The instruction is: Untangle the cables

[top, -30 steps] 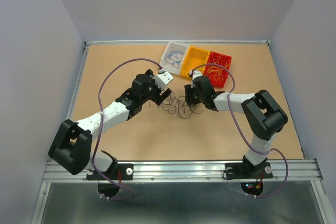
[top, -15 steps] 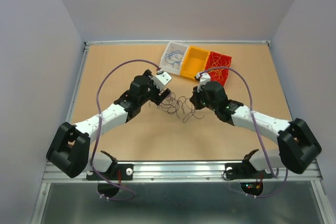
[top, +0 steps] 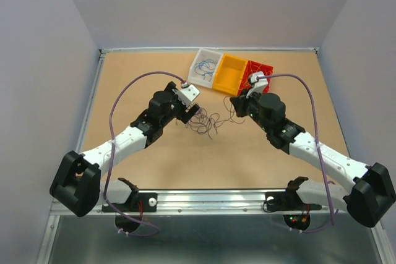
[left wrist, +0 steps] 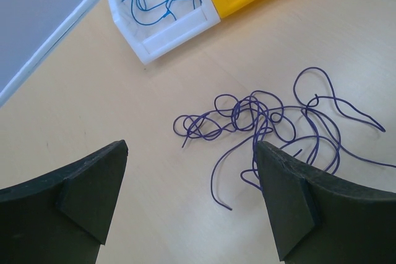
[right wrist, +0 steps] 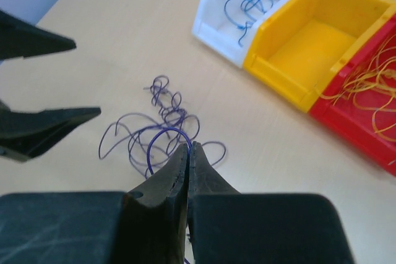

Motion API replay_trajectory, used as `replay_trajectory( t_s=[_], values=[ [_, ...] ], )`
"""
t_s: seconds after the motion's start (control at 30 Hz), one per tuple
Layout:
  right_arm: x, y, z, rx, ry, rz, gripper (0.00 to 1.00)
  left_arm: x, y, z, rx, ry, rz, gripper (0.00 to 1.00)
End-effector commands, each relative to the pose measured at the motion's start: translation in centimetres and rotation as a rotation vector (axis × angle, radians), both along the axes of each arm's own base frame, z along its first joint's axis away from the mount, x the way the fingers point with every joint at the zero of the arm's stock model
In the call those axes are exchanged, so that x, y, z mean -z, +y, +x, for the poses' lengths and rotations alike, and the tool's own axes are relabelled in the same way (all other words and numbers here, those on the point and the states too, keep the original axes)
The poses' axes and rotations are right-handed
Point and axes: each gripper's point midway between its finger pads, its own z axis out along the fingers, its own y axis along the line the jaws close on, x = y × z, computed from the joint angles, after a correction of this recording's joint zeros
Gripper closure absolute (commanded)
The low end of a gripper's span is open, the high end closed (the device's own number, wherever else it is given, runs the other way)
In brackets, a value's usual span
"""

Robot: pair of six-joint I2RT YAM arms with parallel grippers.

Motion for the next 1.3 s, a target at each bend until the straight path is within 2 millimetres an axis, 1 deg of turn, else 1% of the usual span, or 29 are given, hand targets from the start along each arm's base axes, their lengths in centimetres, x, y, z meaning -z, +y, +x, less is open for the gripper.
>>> replay_trajectory(
  t_s=[0.0,0.03,0.07,0.1,0.13,0.17,0.2,0.27,0.3,0.33,0.37,0.4,0.43,0.47,0.53,0.57,0.6,0.67,0.7,0.73,0.77,0.8,0.9,0.93,1.0,1.1,1.13,1.17,1.27],
  values=[
    [-8.0,-0.2,3.7,0.118,-0.170,0.061,0.99,-3.5,0.9,0.6,-0.046,-0.098,-0.091,0.03],
    [-9.9,-0.1,4.4,0.137,-0.197,0.077,0.99,-3.7,1.1,0.7,-0.053,-0.104,-0.098,0.03],
    [-10.4,0.0,5.0,0.155,-0.205,0.074,0.99,-4.0,1.2,0.8,-0.062,-0.107,-0.114,0.03],
    [-9.3,0.0,6.4,0.186,-0.182,0.040,0.99,-4.1,1.7,1.0,-0.077,-0.109,-0.117,0.03],
    [-11.1,0.1,7.2,0.203,-0.209,0.054,0.99,-4.1,2.0,1.2,-0.085,-0.111,-0.121,0.02],
    [-10.8,0.1,8.1,0.222,-0.201,0.043,0.99,-4.3,2.1,1.3,-0.091,-0.112,-0.125,0.03],
    [-11.1,-0.1,9.6,0.266,-0.202,0.037,1.00,-4.4,2.5,1.5,-0.103,-0.114,-0.131,0.02],
    [-11.0,-0.4,11.3,0.308,-0.197,0.028,1.00,-4.4,2.7,1.7,-0.113,-0.115,-0.136,0.02],
    [-11.0,-1.4,12.4,0.356,-0.194,0.027,1.00,-4.5,3.0,1.8,-0.120,-0.116,-0.141,0.02],
    [-10.7,-1.6,13.3,0.378,-0.187,0.024,1.00,-4.5,3.2,1.9,-0.127,-0.116,-0.142,0.02],
    [-10.6,-1.7,14.6,0.400,-0.184,0.024,1.00,-4.4,3.2,2.0,-0.130,-0.115,-0.141,0.02],
    [-10.3,-2.4,15.8,0.423,-0.176,0.025,1.00,-4.4,3.3,2.0,-0.130,-0.115,-0.143,0.02],
    [-10.2,-2.7,16.7,0.431,-0.172,0.029,0.99,-4.4,3.4,2.1,-0.133,-0.115,-0.143,0.03],
    [-9.7,-3.3,18.5,0.453,-0.160,0.024,0.99,-4.4,3.5,2.2,-0.137,-0.115,-0.140,0.02],
    [-9.2,-3.7,20.3,0.463,-0.138,0.032,0.99,-4.3,3.5,2.3,-0.137,-0.114,-0.145,0.02],
    [-6.9,-4.4,21.9,0.487,-0.101,0.006,0.99,-4.4,3.6,2.3,-0.138,-0.114,-0.145,0.02],
    [-7.9,-4.5,22.9,0.496,-0.111,0.019,0.99,-4.3,3.5,2.3,-0.136,-0.112,-0.146,0.02],
    [-6.5,-5.1,25.1,0.533,-0.090,-0.002,0.99,-4.0,3.5,2.4,-0.135,-0.106,-0.143,0.02],
    [-5.0,-5.4,25.6,0.548,-0.067,-0.022,0.99,-3.9,3.6,2.5,-0.134,-0.105,-0.140,0.02],
    [-5.4,-5.4,26.2,0.560,-0.077,-0.019,1.00,-3.9,3.6,2.6,-0.137,-0.105,-0.137,0.02],
    [-5.0,-5.5,26.7,0.570,-0.074,-0.024,0.99,-3.8,3.5,2.6,-0.133,-0.106,-0.129,0.03],
    [-3.0,-5.6,27.5,0.582,-0.050,-0.050,0.99,-3.7,3.6,2.7,-0.135,-0.106,-0.125,0.02],
    [-2.0,-5.2,28.9,0.592,-0.044,-0.061,0.99,-3.8,3.7,2.8,-0.138,-0.111,-0.120,0.02],
    [-0.6,-4.9,29.8,0.591,-0.028,-0.074,0.99,-3.7,3.7,2.8,-0.136,-0.110,-0.116,0.02],
    [0.6,-4.7,30.5,0.601,-0.015,-0.084,0.99,-3.7,3.7,2.7,-0.139,-0.112,-0.116,0.02],
    [3.4,-4.3,31.8,0.610,0.014,-0.107,0.99,-3.7,3.7,2.7,-0.137,-0.111,-0.116,0.03],
    [3.8,-4.2,32.1,0.608,0.018,-0.110,0.99,-3.7,3.7,2.8,-0.137,-0.109,-0.113,0.03],
    [5.1,-3.8,32.6,0.602,0.031,-0.118,1.00,-3.6,3.7,2.8,-0.135,-0.108,-0.112,0.02],
    [6.7,-3.7,32.8,0.598,0.066,-0.139,0.99,-3.5,3.6,2.8,-0.134,-0.104,-0.110,0.02]
  ],
)
